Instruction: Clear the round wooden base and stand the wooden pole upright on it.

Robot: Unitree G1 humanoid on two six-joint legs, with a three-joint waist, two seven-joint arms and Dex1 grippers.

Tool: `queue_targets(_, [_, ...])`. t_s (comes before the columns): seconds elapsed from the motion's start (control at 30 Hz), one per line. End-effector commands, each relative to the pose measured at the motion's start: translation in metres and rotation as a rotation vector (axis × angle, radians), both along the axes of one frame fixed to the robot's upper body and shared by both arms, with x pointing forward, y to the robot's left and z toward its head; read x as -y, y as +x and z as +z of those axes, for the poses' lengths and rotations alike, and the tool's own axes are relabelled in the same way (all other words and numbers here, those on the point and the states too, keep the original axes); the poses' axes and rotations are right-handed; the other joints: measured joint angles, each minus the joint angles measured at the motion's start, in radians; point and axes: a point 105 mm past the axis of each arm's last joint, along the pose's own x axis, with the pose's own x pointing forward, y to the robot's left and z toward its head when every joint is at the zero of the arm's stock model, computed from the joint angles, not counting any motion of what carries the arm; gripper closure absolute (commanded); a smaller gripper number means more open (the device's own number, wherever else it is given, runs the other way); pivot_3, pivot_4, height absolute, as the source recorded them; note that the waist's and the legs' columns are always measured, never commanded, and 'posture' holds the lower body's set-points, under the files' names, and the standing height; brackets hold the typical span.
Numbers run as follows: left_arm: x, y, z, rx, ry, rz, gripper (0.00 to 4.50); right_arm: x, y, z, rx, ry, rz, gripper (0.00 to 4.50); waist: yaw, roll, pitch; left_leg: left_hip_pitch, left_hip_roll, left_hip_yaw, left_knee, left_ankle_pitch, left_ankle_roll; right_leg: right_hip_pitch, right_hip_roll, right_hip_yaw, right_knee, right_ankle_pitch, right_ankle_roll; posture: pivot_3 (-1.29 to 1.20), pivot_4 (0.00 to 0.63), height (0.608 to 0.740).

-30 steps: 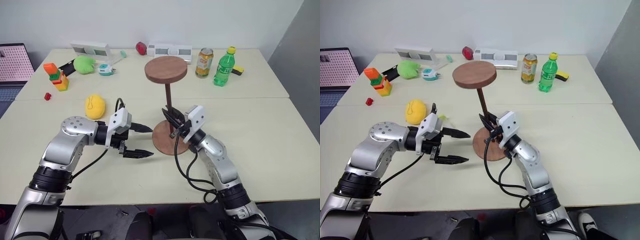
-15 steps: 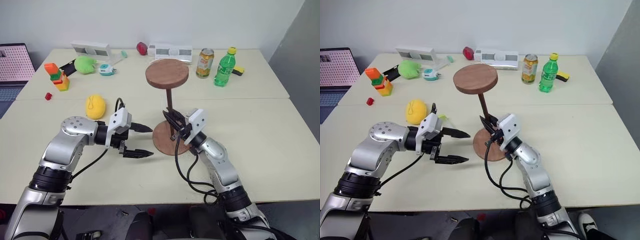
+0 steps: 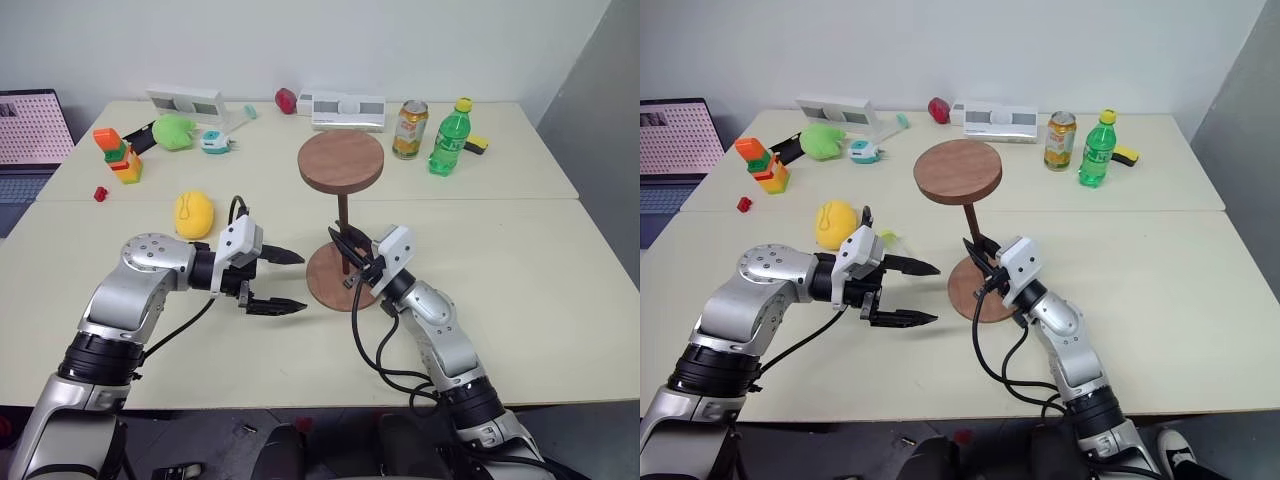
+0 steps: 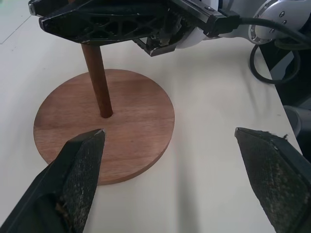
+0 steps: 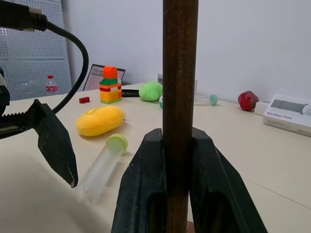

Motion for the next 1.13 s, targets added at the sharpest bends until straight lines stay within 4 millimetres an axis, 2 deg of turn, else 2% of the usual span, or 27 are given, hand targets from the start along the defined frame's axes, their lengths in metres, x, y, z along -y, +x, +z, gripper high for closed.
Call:
queue_targets(0.03, [-0.004, 0.000, 0.008, 0.046, 0.007, 0.005, 0.00, 0.004, 0.001, -0.035, -0.110, -0.089, -0.011, 3.57, 0.000, 0.000, 0.000, 0.000, 0.000, 0.000, 0.000, 0.000, 0.000, 0.000, 0.000, 0.000, 0.000, 0.000, 0.000, 0.00, 0.150, 0.740])
queue_targets(0.07, [-0.004, -0.001, 0.008, 0.045, 0.007, 0.005, 0.00, 0.004, 0.001, -0.035, -0.112, -0.091, -0.010, 3.56, 0.000, -0.001, 0.000, 0.000, 0.000, 0.000, 0.000, 0.000, 0.000, 0.000, 0.000, 0.000, 0.000, 0.000, 0.000, 0.00, 0.150, 0.740])
queue_targets(0.4, [-0.002, 0.001, 0.009, 0.046, 0.002, 0.001, 0.00, 0.010, 0.004, -0.017, -0.105, -0.058, -0.024, 1.03, -0.001, 0.000, 0.001, -0.002, 0.001, 0.000, -0.001, 0.000, 0.000, -0.002, 0.001, 0.000, 0.000, 0.000, 0.000, 0.00, 0.150, 0.740])
queue_targets(0.53, [-0.002, 0.002, 0.009, 0.046, -0.003, 0.003, 0.00, 0.020, 0.005, -0.010, -0.108, -0.075, -0.029, 0.13, -0.001, 0.000, 0.001, -0.002, 0.001, 0.000, 0.000, 0.000, 0.000, -0.002, 0.001, 0.000, 0.000, 0.000, 0.000, 0.00, 0.150, 0.740])
queue_targets(0.77, [-0.005, 0.000, 0.013, 0.006, -0.015, 0.014, 0.00, 0.056, -0.014, 0.000, -0.178, -0.214, 0.057, 0.03, 0.004, 0.000, 0.001, -0.003, 0.000, 0.000, 0.000, 0.000, 0.000, -0.002, 0.000, 0.000, -0.001, 0.000, 0.000, 0.00, 0.150, 0.740])
queue_targets(0.9, [-0.014, -0.001, 0.021, 0.010, -0.009, 0.027, 0.00, 0.091, -0.035, 0.023, -0.202, -0.310, 0.137, 0.03, 0.005, 0.001, 0.001, -0.005, 0.000, -0.001, 0.000, 0.000, 0.000, -0.002, 0.000, -0.001, -0.001, 0.000, 0.000, 0.00, 0.150, 0.740])
queue_targets(1.13, [-0.028, -0.005, 0.034, 0.023, -0.005, 0.037, 0.00, 0.119, -0.056, 0.049, -0.224, -0.401, 0.229, 0.03, 0.005, 0.001, 0.001, -0.005, 0.000, -0.002, 0.000, 0.000, 0.001, -0.002, 0.001, -0.002, -0.002, 0.000, 0.000, 0.00, 0.150, 0.740])
